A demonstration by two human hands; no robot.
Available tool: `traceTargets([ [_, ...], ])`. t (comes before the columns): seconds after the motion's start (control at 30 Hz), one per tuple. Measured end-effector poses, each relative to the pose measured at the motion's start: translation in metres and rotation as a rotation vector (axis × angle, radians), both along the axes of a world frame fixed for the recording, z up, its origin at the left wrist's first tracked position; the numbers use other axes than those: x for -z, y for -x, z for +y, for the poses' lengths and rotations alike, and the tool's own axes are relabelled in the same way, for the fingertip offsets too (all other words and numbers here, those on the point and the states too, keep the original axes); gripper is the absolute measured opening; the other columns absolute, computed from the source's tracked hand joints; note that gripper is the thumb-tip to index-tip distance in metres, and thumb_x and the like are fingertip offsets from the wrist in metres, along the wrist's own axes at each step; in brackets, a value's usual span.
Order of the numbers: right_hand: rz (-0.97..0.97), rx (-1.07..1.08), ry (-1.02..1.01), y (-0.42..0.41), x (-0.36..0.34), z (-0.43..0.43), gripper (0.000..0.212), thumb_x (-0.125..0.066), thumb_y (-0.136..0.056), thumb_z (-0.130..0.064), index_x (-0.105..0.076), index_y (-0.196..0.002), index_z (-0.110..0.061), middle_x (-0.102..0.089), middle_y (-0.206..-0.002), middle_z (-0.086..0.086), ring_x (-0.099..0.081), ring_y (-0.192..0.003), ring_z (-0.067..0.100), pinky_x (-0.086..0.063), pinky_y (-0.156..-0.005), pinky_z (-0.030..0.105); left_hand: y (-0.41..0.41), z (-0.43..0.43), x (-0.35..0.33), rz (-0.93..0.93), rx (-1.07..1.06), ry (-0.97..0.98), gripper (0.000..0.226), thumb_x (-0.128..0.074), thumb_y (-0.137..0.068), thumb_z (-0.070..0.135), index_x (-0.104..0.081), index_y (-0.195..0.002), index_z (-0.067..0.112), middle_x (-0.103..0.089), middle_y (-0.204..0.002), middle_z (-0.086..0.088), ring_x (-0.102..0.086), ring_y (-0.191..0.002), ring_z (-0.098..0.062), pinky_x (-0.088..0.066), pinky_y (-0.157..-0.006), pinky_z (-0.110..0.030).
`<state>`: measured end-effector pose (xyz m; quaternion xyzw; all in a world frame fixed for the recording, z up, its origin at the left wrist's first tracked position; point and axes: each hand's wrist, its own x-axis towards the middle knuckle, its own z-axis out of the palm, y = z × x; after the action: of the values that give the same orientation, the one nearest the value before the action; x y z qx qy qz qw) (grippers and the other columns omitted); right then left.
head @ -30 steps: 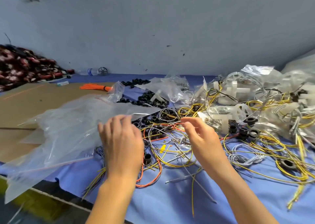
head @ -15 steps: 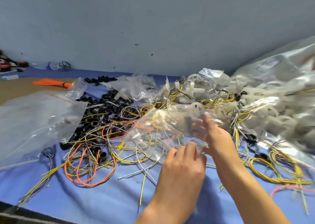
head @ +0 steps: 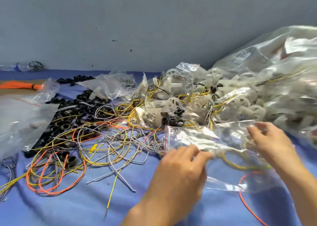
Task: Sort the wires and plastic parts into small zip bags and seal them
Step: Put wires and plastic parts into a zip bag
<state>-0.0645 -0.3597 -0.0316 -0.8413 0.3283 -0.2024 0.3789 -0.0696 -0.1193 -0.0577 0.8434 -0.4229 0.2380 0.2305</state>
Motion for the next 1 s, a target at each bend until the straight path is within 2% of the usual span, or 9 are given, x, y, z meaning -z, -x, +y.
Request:
traceTargets([
  [0.07,-0.026,0.07,0.252,0.004,0.002,-0.004,0.039,-0.055,-0.094,-0.029,-0.053,-0.129,-0.012,-0.064,-0.116,0.017,-0.061,-0.103,0.033,-0.044,-0.089,0.043,-0.015,0.008,0.001,0.067,-0.107,0.016,0.03,-0.046,-0.088,0.023,-0.064,-0.112,0.025,-0.062,-0.097,0.006,-0.061,-0.088,-0.018,-0.052,-0.076,-0.032],
  [0.1,-0.102,0.065,0.303,0.005,0.001,0.0,0.037,-0.054,-0.094,-0.026,-0.053,-0.129,-0.014,-0.062,-0.117,0.017,-0.057,-0.108,0.034,-0.042,-0.092,0.044,-0.023,0.011,0.002,0.098,-0.166,0.035,0.028,-0.047,-0.09,0.023,-0.063,-0.113,0.025,-0.062,-0.099,0.007,-0.061,-0.091,-0.018,-0.052,-0.079,-0.033],
  [0.2,-0.252,-0.089,0.363,-0.003,-0.002,0.025,0.028,-0.051,-0.095,-0.017,-0.06,-0.121,-0.015,-0.063,-0.111,0.01,-0.059,-0.101,0.03,-0.043,-0.09,0.039,-0.049,0.019,0.009,0.186,-0.328,0.1,0.025,-0.053,-0.093,0.021,-0.062,-0.116,0.025,-0.061,-0.106,0.007,-0.058,-0.099,-0.017,-0.047,-0.088,-0.033],
  [0.43,-0.137,-0.428,0.465,-0.019,0.02,0.082,0.024,-0.051,-0.095,-0.019,-0.07,-0.108,-0.026,-0.062,-0.11,-0.002,-0.049,-0.105,0.022,-0.039,-0.093,0.038,-0.11,0.031,0.015,0.35,-0.478,0.103,0.032,-0.042,-0.099,0.025,-0.055,-0.128,0.027,-0.059,-0.122,-0.003,-0.048,-0.116,-0.025,-0.037,-0.101,-0.041],
  [0.57,-0.101,-0.655,0.508,-0.026,0.021,0.095,0.048,-0.052,-0.084,0.006,-0.071,-0.097,-0.036,-0.058,-0.121,-0.009,-0.044,-0.112,0.018,-0.037,-0.096,0.033,-0.128,0.017,0.021,0.423,-0.464,0.035,0.041,-0.036,-0.101,0.028,-0.042,-0.141,0.028,-0.053,-0.132,-0.005,-0.043,-0.125,-0.026,-0.035,-0.106,-0.045],
  [0.63,-0.094,-0.739,0.561,-0.027,0.021,0.101,0.056,-0.052,-0.078,0.009,-0.07,-0.1,-0.039,-0.052,-0.133,-0.009,-0.039,-0.123,0.019,-0.034,-0.1,0.034,-0.135,0.009,0.025,0.468,-0.46,0.014,0.044,-0.035,-0.101,0.028,-0.039,-0.145,0.027,-0.049,-0.139,-0.007,-0.04,-0.129,-0.028,-0.033,-0.108,-0.046],
  [0.77,-0.044,-0.898,0.711,-0.031,0.029,0.117,0.063,-0.054,-0.077,0.002,-0.059,-0.124,-0.041,-0.03,-0.153,-0.007,-0.02,-0.142,0.022,-0.019,-0.112,0.038,-0.148,-0.001,0.03,0.516,-0.521,-0.048,0.044,-0.038,-0.101,0.032,-0.039,-0.145,0.028,-0.044,-0.144,-0.009,-0.036,-0.133,-0.03,-0.03,-0.11,-0.046],
  [0.87,0.002,-0.919,0.721,-0.036,0.033,0.121,0.059,-0.052,-0.081,0.0,-0.056,-0.126,-0.039,-0.017,-0.159,-0.002,-0.006,-0.148,0.024,-0.007,-0.117,0.041,-0.154,-0.001,0.03,0.502,-0.538,0.005,0.042,-0.039,-0.1,0.029,-0.046,-0.141,0.025,-0.049,-0.139,-0.009,-0.038,-0.13,-0.031,-0.032,-0.109,-0.048],
  [1.0,0.066,-0.861,0.748,-0.042,0.035,0.121,0.052,-0.051,-0.083,-0.002,-0.048,-0.127,-0.029,-0.012,-0.16,0.003,-0.001,-0.15,0.026,-0.005,-0.12,0.045,-0.152,0.001,0.03,0.481,-0.515,0.054,0.041,-0.041,-0.099,0.029,-0.05,-0.138,0.025,-0.051,-0.134,-0.009,-0.04,-0.128,-0.031,-0.033,-0.107,-0.047],
])
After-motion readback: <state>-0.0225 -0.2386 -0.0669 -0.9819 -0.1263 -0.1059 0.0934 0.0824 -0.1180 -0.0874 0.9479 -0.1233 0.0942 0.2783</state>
